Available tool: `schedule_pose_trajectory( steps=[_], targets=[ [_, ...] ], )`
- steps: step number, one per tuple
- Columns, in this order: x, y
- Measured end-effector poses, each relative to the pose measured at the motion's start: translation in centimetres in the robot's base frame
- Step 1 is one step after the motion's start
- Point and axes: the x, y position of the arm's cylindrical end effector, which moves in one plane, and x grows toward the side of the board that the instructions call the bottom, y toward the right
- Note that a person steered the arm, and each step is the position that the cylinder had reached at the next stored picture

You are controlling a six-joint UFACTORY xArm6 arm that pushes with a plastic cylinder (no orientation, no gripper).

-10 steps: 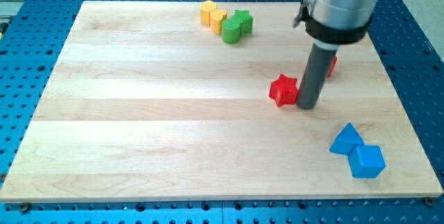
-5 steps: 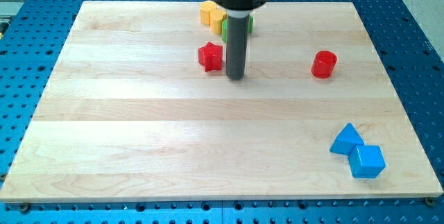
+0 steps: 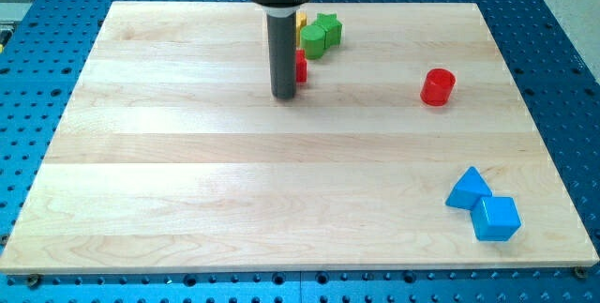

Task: Move the red star to the bottom left of the yellow heart

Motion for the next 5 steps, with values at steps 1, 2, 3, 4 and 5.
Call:
schedule_pose_trajectory(
  steps=[1, 2, 3, 4, 5],
  targets=[
    [-1.4, 2.6],
    [-2.1, 4.9],
    [-4.0, 4.7],
    [-6.2, 2.1],
    [-3.5, -0.3]
  ],
)
